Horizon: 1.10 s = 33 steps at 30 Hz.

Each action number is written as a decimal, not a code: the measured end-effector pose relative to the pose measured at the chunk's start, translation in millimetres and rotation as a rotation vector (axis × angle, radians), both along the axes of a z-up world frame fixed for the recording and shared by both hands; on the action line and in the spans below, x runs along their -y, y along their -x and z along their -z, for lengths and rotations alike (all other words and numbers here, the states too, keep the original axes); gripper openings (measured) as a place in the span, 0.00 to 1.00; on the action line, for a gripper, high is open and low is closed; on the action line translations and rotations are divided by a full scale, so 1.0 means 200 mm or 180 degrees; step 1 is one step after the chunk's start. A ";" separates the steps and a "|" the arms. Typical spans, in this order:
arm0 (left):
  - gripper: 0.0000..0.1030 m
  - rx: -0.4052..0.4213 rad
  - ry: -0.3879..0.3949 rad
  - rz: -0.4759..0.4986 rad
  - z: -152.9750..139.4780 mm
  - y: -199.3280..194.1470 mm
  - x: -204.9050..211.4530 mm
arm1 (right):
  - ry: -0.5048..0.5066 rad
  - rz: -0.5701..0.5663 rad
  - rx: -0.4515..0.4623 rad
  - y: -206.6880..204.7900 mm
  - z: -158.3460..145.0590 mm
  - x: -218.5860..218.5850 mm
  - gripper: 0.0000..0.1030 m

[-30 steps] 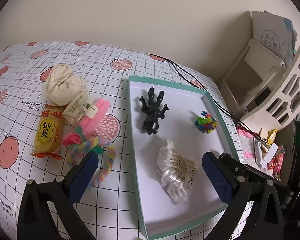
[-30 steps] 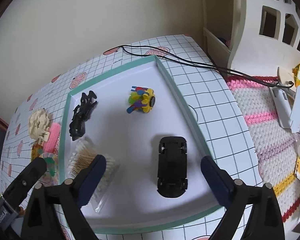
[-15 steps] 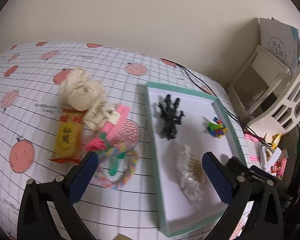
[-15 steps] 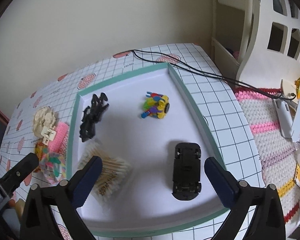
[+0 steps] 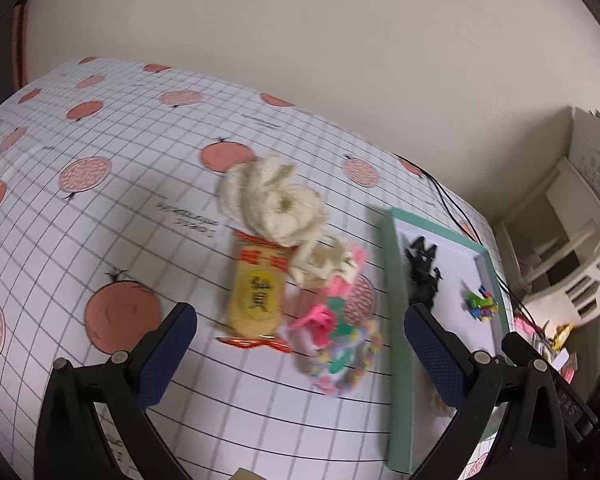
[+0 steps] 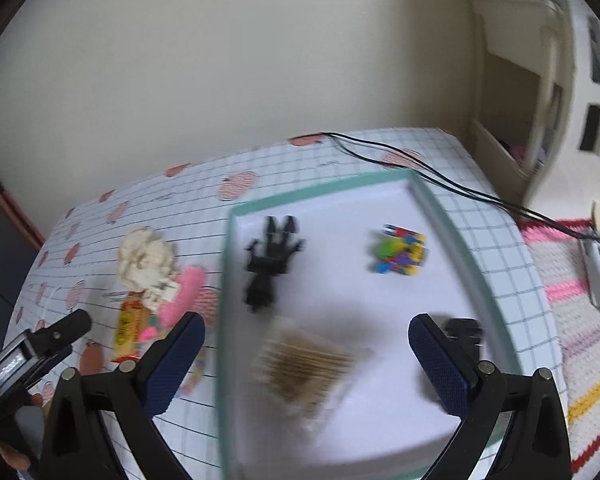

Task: Organize objects
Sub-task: 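Withdraw both tools from the tray toward the yellow cracker packet, then grasp the yellow cracker packet with the left tool while the right tool grasps the bead bracelet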

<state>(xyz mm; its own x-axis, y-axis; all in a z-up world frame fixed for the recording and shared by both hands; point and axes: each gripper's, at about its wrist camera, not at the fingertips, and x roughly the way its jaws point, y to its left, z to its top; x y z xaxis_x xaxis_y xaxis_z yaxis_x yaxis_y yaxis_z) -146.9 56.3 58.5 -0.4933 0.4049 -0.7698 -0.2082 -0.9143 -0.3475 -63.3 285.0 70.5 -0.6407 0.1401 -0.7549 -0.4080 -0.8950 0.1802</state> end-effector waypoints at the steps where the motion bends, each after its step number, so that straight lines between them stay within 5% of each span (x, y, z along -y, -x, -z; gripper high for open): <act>1: 1.00 0.0014 -0.0005 -0.0028 0.00 0.01 0.02 | 0.0007 -0.0043 -0.0027 0.01 -0.01 0.03 1.00; 11: 1.00 0.0018 -0.0043 -0.0319 0.02 0.07 0.24 | 0.0068 -0.0530 0.0016 0.18 0.01 0.36 0.93; 22: 1.00 0.0116 0.0289 -0.0224 0.12 0.14 0.22 | 0.0147 -0.0730 0.0289 0.31 0.14 0.47 0.54; 33: 1.00 0.0196 0.0335 -0.0260 0.19 0.19 0.14 | 0.0375 -0.0745 0.0374 0.37 0.23 0.47 0.29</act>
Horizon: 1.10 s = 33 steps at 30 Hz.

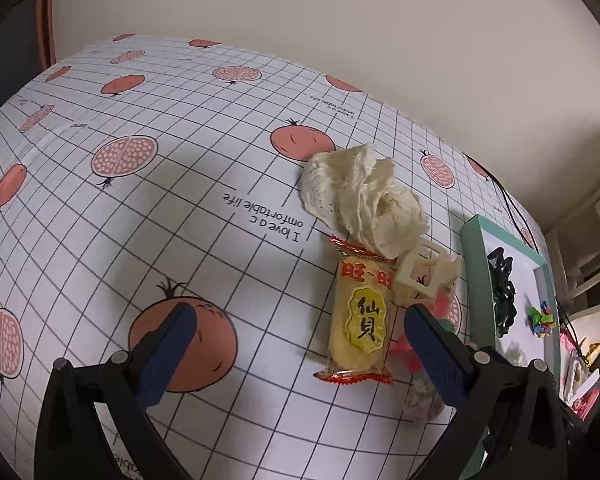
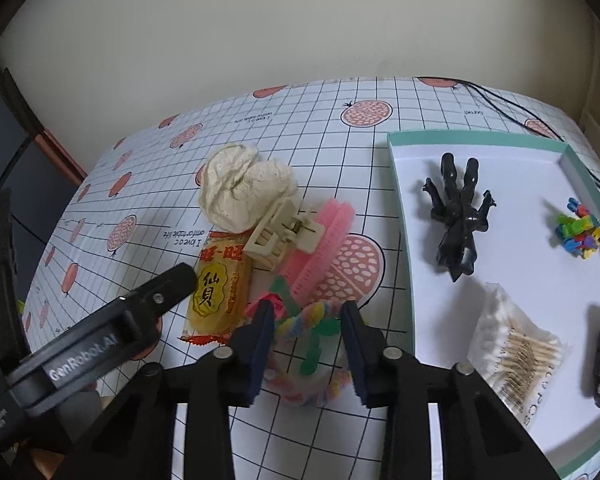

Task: Organize objects
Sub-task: 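Grasp the yellow cracker packet with the left tool while the right tool grasps the bead bracelet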

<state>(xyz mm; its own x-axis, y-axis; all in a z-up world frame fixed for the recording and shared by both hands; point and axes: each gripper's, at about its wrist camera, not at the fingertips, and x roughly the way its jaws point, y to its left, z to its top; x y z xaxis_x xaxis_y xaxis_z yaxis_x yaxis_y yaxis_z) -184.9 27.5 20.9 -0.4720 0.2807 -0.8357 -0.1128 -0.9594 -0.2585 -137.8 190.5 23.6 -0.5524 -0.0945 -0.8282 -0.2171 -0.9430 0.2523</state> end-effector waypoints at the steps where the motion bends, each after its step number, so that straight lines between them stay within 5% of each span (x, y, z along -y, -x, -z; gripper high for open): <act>1: 1.00 -0.0003 0.0012 0.0020 0.00 0.01 -0.01 | 0.0023 -0.0003 0.0010 0.00 0.01 0.00 0.25; 7: 0.99 0.0015 0.0012 0.0164 0.03 0.01 -0.09 | 0.0090 -0.0007 0.0013 0.00 0.01 0.00 0.08; 19: 0.87 0.0018 0.0070 0.0274 0.07 0.04 -0.16 | 0.0152 -0.0042 0.0002 0.00 0.01 -0.02 0.03; 22: 0.74 0.0055 0.0097 0.0289 0.08 0.05 -0.17 | 0.0166 -0.0041 0.0006 -0.01 0.01 -0.03 0.03; 28: 0.68 0.0089 0.0099 0.0283 0.11 0.05 -0.17 | 0.0261 0.0024 -0.0018 -0.02 0.01 -0.06 0.04; 33: 0.45 0.0097 0.0174 0.0290 0.11 0.05 -0.18 | 0.0382 0.0063 -0.0045 -0.03 0.01 -0.08 0.05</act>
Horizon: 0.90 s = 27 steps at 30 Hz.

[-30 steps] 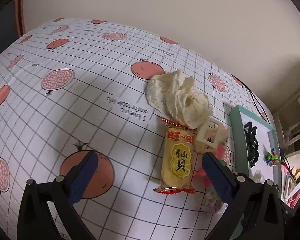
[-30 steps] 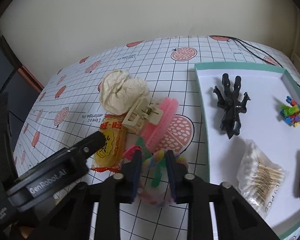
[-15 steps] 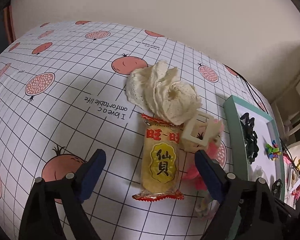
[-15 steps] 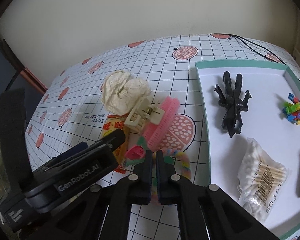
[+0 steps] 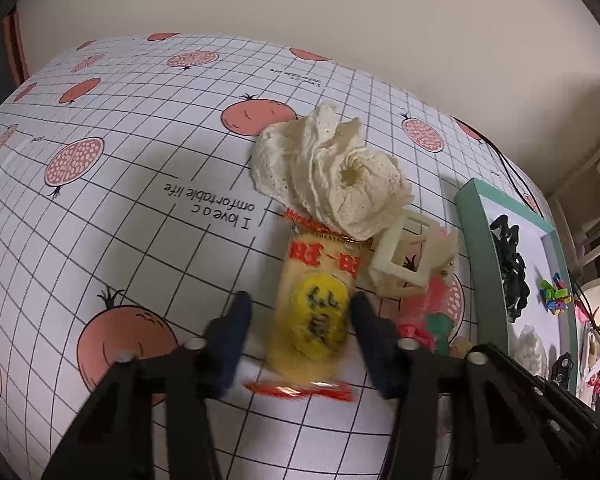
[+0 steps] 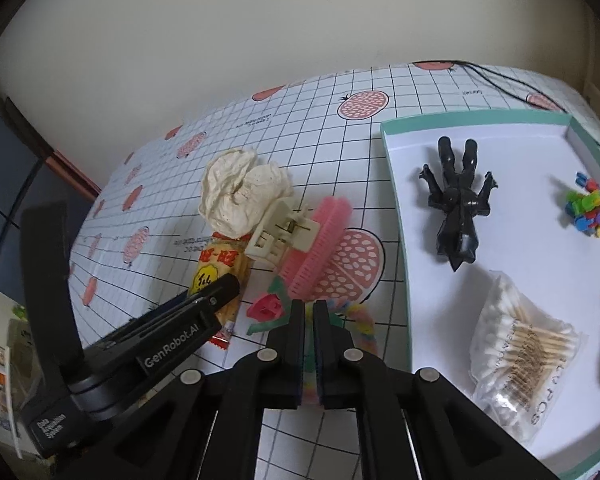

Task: Organize objects
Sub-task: 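Grasp the yellow cracker packet with the left tool while the right tool grasps the bead bracelet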

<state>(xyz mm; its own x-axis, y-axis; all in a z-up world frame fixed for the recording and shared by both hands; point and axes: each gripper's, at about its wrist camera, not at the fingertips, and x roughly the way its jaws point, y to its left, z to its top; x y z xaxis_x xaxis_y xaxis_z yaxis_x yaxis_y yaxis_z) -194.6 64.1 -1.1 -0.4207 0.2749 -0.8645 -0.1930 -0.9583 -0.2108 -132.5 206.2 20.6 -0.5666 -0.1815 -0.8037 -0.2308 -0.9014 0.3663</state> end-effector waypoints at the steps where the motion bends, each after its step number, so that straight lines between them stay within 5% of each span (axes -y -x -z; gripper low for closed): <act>1: 0.44 0.0005 0.0012 -0.0016 0.00 0.00 0.01 | 0.0003 0.0010 0.0010 0.00 0.00 0.00 0.05; 8: 0.36 0.0068 0.0078 -0.0180 -0.02 -0.01 0.06 | -0.0015 0.0047 0.0027 0.01 0.02 0.01 0.06; 14: 0.36 0.0149 0.0071 -0.0281 -0.01 -0.01 0.10 | 0.0053 0.0076 0.0043 0.01 0.03 0.00 0.25; 22: 0.36 0.0244 0.0080 -0.0323 -0.01 -0.03 0.10 | 0.0061 0.0124 0.0101 0.05 0.05 0.02 0.24; 27: 0.36 0.0243 0.0092 -0.0306 -0.01 -0.03 0.10 | 0.0151 0.0101 0.0120 0.05 0.05 0.02 0.07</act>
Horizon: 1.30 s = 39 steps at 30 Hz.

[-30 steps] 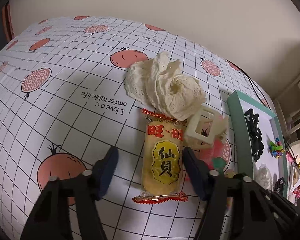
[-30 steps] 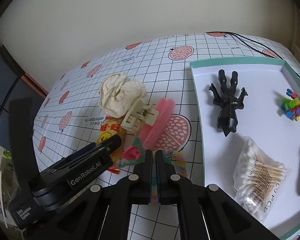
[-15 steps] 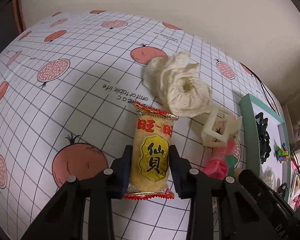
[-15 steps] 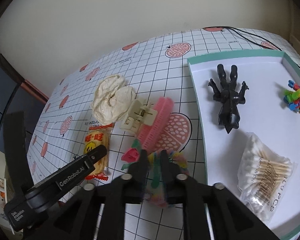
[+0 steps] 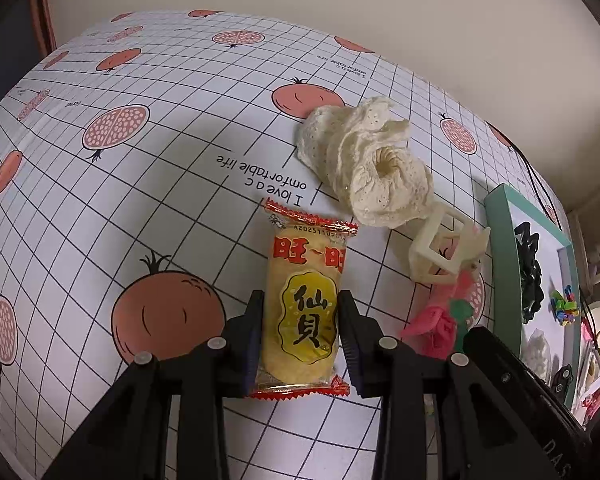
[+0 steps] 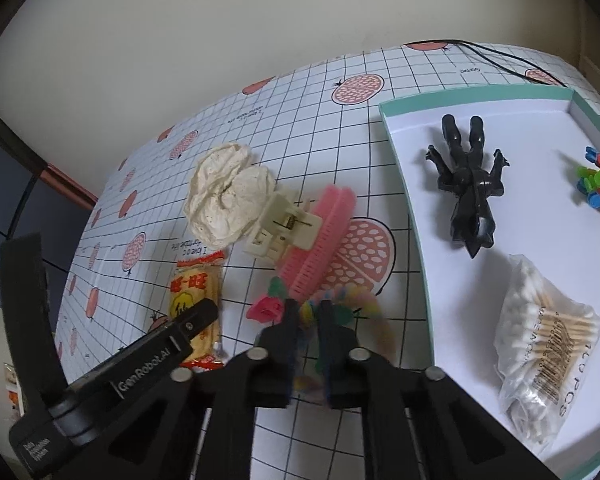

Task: Organize objects
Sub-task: 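Grasp the yellow cracker packet with the left tool while the right tool grasps the bead bracelet, then carry the cracker packet and bracelet into the white tray and open both tools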

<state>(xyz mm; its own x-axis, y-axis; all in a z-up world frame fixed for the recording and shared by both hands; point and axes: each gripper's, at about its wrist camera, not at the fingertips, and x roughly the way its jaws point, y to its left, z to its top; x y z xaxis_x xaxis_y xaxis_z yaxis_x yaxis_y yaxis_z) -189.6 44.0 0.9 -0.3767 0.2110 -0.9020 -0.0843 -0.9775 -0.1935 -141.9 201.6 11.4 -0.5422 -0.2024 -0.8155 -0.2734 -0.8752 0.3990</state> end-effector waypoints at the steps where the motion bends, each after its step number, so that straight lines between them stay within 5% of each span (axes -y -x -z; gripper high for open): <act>1: 0.36 -0.0001 0.0006 0.0007 0.00 -0.01 0.00 | -0.0010 -0.0019 0.0007 0.00 0.00 0.01 0.07; 13: 0.35 0.0074 -0.0139 -0.0062 -0.04 -0.03 0.05 | -0.0088 -0.0243 -0.0350 -0.08 -0.19 0.06 0.06; 20: 0.35 -0.0115 -0.0258 -0.0062 -0.17 -0.09 0.06 | -0.0224 -0.0240 -0.0446 -0.13 -0.26 0.04 0.07; 32: 0.35 -0.0411 -0.0512 0.0289 -0.35 -0.21 -0.13 | -0.0402 0.0211 -0.0426 -0.31 -0.32 -0.30 0.07; 39: 0.35 -0.0351 -0.0615 0.0651 -0.35 -0.30 -0.34 | -0.0493 0.0534 -0.0227 -0.41 -0.27 -0.55 0.07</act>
